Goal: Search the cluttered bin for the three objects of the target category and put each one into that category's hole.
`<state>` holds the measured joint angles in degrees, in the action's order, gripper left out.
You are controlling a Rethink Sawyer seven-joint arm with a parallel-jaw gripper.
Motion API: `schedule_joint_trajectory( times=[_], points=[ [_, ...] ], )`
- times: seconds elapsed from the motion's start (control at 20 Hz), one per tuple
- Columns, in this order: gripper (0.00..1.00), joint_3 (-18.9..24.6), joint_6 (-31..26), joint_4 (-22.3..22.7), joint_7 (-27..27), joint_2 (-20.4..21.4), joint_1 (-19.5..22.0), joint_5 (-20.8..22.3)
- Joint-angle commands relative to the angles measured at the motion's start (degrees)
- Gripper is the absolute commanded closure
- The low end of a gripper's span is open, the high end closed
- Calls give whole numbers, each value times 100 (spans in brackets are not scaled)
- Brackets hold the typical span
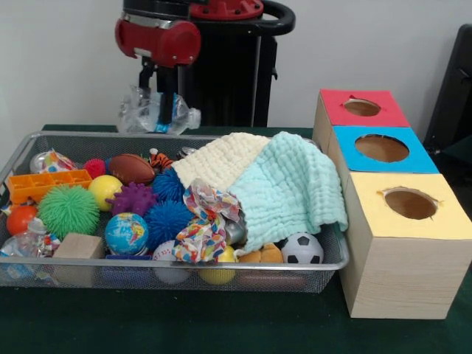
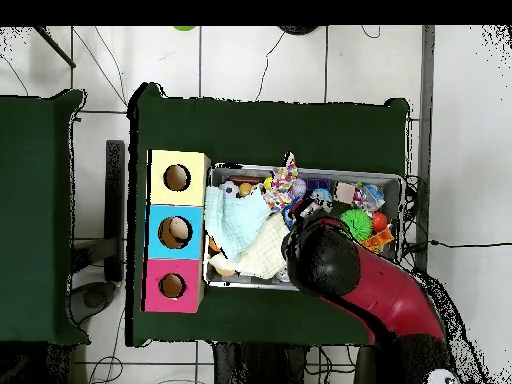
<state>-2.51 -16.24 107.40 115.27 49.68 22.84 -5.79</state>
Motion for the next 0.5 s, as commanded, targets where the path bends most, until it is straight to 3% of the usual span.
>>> schedule_joint_trajectory(
  times=[0.05, 0.2, 0.5],
  points=[
    [100, 915, -179, 314, -120, -101, 135, 333],
    [100, 1193, -394, -24, -521, -354, 464, 467],
    [100, 1674, -2092, -1697, -1770, -779, 1113, 946]
  ],
)
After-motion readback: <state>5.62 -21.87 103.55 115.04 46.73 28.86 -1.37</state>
